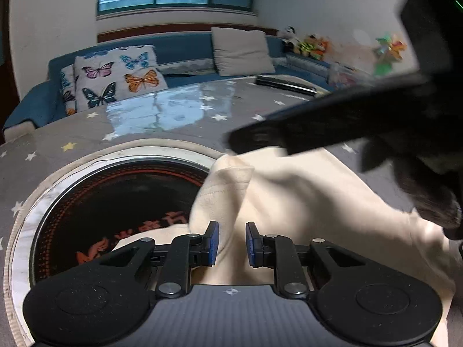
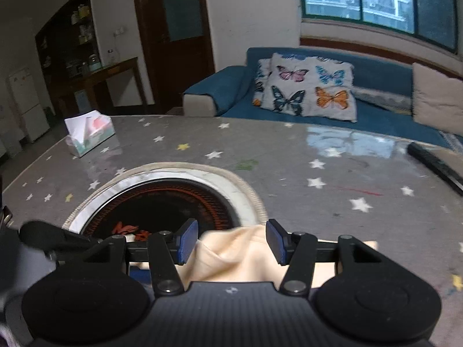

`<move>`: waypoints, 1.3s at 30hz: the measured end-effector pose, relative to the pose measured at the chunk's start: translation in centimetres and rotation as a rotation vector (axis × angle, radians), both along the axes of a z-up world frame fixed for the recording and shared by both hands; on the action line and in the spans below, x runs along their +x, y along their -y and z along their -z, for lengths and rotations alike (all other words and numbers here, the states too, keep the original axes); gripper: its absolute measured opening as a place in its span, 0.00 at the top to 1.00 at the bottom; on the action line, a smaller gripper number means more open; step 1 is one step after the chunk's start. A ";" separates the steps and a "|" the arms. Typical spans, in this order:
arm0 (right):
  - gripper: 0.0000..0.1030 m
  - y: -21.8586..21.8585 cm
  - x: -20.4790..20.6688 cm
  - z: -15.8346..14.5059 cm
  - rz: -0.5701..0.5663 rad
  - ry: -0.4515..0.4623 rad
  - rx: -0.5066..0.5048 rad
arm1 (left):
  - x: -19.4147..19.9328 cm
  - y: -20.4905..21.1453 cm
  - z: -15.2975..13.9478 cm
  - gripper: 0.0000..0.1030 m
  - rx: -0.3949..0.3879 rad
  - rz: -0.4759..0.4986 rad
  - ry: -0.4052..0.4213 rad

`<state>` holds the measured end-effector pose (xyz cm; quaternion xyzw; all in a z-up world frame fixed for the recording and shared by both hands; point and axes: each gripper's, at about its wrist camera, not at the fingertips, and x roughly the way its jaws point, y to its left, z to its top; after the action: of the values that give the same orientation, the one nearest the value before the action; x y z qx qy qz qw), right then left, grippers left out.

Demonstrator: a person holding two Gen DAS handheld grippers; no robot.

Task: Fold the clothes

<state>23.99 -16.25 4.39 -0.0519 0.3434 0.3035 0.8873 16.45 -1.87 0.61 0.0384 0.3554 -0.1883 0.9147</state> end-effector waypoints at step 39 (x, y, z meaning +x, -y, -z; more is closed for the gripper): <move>0.48 -1.8 1.0 4.2 -0.044 -0.046 -0.093 | -0.8 -3.3 -0.9 0.75 0.020 0.022 0.036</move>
<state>24.97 -14.49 0.21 -0.0936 0.3763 0.3077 0.8689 15.69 1.46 1.51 0.0546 0.3405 -0.1943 0.9183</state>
